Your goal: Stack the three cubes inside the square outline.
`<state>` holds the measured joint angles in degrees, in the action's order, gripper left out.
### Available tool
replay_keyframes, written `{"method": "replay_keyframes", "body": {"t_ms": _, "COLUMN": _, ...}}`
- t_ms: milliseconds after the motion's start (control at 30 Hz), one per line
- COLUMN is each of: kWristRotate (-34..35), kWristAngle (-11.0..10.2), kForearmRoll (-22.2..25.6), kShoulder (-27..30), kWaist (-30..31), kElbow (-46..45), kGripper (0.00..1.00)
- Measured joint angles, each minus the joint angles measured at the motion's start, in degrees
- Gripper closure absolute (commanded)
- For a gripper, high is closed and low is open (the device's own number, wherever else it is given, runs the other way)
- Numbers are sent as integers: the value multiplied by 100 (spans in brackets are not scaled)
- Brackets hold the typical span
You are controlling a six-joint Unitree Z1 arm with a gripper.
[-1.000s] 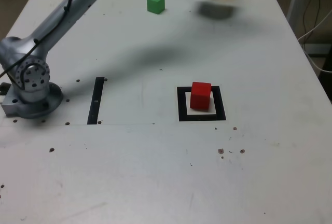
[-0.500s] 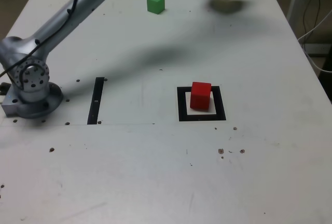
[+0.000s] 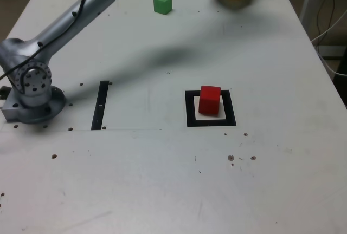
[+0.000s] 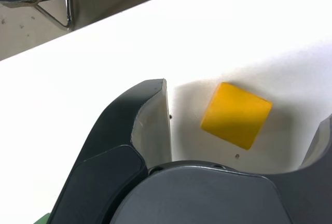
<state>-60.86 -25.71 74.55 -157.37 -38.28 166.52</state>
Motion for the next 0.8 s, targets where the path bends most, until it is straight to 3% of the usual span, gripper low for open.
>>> {"method": "replay_keyframes", "body": {"t_ms": 533, "kWristRotate": -217, "kWristAngle": 339, "kForearmRoll": -17, "kShoulder": -27, "kWaist": -10, "kElbow": 0, "kGripper": 19}}
{"method": "replay_keyframes", "body": {"t_ms": 800, "kWristRotate": -244, "kWristAngle": 494, "kForearmRoll": -31, "kShoulder": -35, "kWaist": -93, "kElbow": 0, "kGripper": 42}}
